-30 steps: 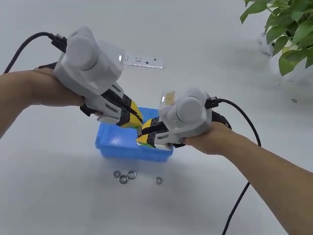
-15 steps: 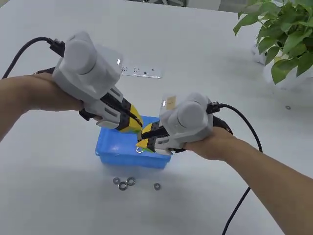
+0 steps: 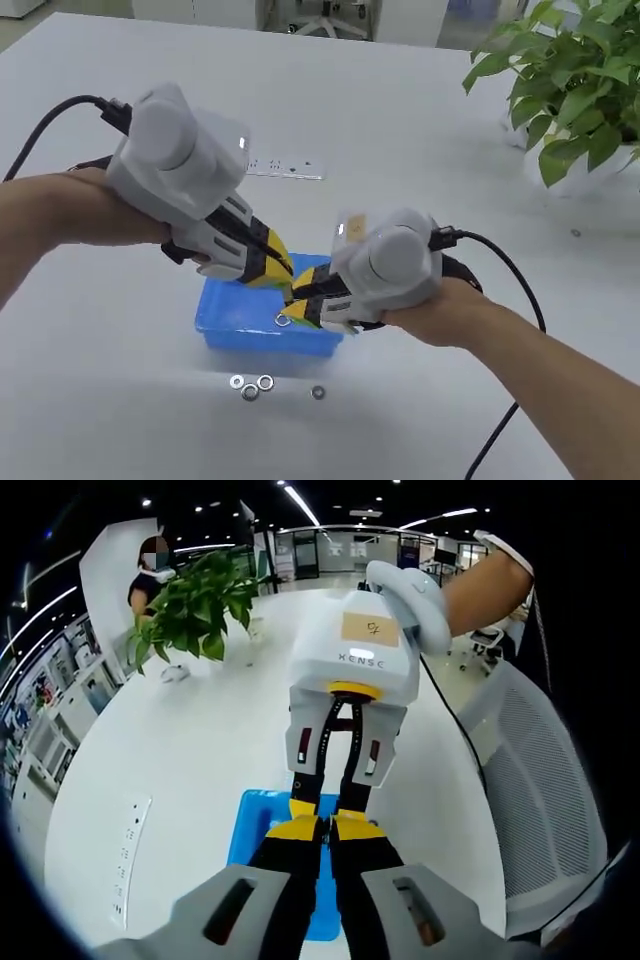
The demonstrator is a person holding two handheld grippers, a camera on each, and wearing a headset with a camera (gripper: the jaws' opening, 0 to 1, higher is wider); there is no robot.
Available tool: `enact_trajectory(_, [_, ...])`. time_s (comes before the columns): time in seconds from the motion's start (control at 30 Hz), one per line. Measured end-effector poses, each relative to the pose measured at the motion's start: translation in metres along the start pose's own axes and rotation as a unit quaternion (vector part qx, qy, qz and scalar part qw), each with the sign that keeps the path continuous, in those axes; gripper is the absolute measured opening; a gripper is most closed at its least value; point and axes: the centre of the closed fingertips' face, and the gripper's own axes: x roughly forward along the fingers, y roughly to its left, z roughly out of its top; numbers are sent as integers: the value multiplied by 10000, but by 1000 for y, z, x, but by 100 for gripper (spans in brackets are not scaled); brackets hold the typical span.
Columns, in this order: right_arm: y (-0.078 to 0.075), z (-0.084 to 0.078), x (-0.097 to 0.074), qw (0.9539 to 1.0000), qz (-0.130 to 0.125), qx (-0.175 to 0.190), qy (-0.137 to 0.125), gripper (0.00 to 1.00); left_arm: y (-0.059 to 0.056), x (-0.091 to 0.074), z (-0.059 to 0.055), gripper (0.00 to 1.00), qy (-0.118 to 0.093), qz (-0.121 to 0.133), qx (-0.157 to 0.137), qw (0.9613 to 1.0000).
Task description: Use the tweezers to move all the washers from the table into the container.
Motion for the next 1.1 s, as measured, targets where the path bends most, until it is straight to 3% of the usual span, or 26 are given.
enact_trajectory(0.7, [23, -11, -12, 9999, -108, 111, -30, 11, -26, 12, 8, 7, -14, -106, 67, 9999])
enact_trajectory(1.1, [23, -12, -15, 9998, -164, 94, -23, 11, -27, 14, 11, 7, -64, -103, 89, 9999])
